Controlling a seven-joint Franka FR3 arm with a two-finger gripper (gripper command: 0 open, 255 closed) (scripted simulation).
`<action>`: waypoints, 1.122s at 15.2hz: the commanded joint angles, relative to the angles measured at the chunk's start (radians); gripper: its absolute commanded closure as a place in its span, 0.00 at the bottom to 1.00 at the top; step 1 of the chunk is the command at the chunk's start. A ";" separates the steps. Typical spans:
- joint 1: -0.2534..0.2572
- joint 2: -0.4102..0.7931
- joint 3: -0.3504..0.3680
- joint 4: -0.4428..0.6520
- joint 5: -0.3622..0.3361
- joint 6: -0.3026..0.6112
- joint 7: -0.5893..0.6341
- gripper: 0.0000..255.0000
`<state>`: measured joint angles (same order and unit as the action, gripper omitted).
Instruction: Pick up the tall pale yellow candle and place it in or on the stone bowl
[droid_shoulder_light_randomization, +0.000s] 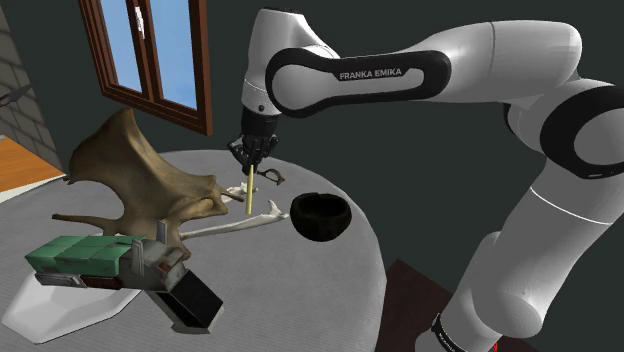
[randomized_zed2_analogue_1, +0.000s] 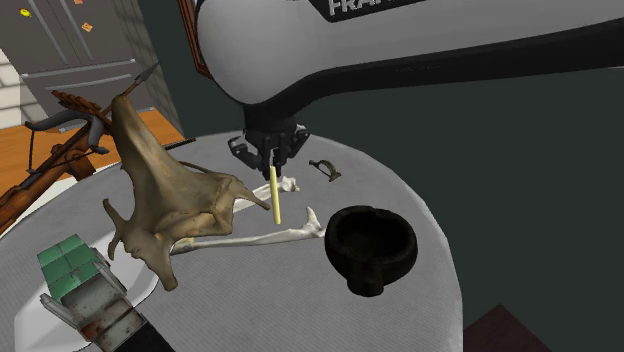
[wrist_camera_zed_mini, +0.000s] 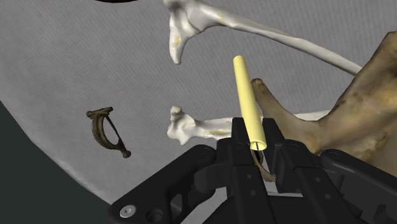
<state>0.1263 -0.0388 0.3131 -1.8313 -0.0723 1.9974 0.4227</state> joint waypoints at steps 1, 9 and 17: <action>0.001 -0.001 0.001 0.026 0.001 -0.027 0.000 1.00; 0.002 0.009 0.002 0.145 0.000 -0.136 -0.006 1.00; 0.005 0.036 0.006 0.285 -0.008 -0.251 -0.007 1.00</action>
<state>0.1308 -0.0081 0.3186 -1.5675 -0.0784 1.7627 0.4161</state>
